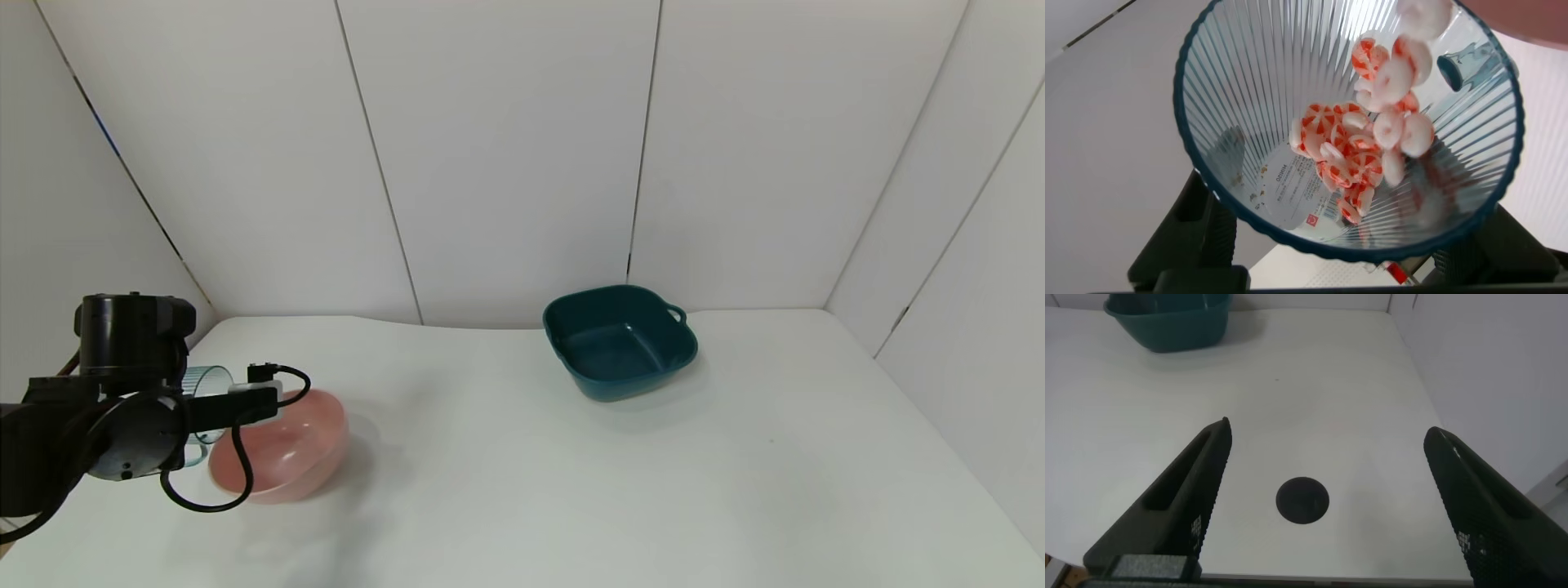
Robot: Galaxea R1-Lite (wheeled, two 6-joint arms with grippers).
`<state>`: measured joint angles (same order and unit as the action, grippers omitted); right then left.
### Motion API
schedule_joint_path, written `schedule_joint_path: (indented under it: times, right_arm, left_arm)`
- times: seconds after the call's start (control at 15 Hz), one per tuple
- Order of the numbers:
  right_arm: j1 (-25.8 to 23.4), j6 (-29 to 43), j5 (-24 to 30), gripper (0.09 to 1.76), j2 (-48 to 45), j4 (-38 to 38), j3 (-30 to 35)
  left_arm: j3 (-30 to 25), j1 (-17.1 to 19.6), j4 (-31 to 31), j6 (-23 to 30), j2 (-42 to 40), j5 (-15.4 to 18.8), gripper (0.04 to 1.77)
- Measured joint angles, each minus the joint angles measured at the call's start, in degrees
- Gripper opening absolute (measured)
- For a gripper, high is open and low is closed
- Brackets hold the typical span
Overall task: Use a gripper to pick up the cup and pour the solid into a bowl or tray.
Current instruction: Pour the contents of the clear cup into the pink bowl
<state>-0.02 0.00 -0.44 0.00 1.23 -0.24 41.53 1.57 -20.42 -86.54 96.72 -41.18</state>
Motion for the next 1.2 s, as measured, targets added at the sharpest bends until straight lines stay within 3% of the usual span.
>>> schedule_joint_path:
  times: [1.2]
  right_arm:
    - [0.0,0.0,0.0,1.71,0.0,-0.1,0.0]
  left_arm:
    - [0.6,-3.3,0.2,-5.0,1.4,-8.5,1.29]
